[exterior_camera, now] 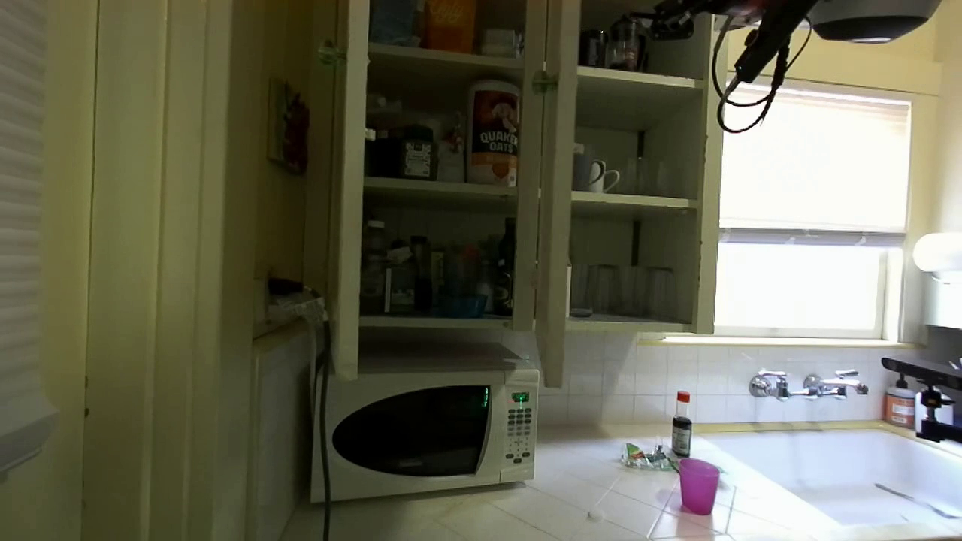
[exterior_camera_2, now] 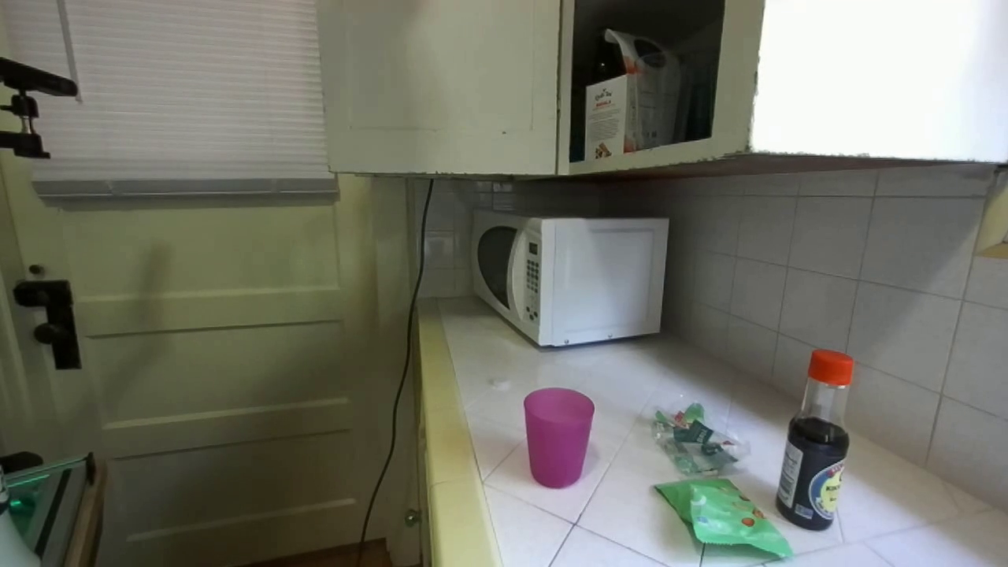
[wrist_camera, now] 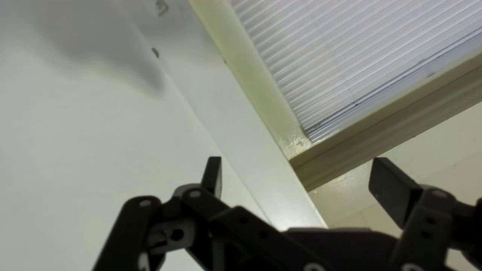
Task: Open up the drawer and place an object in there and it was not done smoothly
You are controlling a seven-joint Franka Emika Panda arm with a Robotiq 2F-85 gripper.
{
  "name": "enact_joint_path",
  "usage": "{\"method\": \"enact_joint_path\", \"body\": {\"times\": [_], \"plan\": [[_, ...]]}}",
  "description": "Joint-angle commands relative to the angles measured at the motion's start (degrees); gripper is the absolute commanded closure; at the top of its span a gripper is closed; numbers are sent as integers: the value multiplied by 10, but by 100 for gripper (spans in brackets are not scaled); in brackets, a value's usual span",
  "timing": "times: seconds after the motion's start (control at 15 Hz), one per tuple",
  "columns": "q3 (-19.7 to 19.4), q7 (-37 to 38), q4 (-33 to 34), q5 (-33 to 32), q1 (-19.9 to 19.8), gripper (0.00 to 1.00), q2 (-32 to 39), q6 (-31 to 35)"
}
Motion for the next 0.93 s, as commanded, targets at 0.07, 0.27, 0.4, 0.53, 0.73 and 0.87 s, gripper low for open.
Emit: {"method": "enact_joint_path", "body": {"times": [0.07,0.27,0.4,0.53,0.73,0.87], "plan": [[9,-43,-35,-30,-55,0,-15,99],[-29,-136,-108,-56,-87,0,-29,128],[-43,-202,-158,-83,-112,0,-32,156],[-57,-272,-204,-114,-134,0,-32,179],[-53,-364,-271,-155,-159,0,-29,251],[-41,-399,-300,-187,-166,0,-27,304]]}}
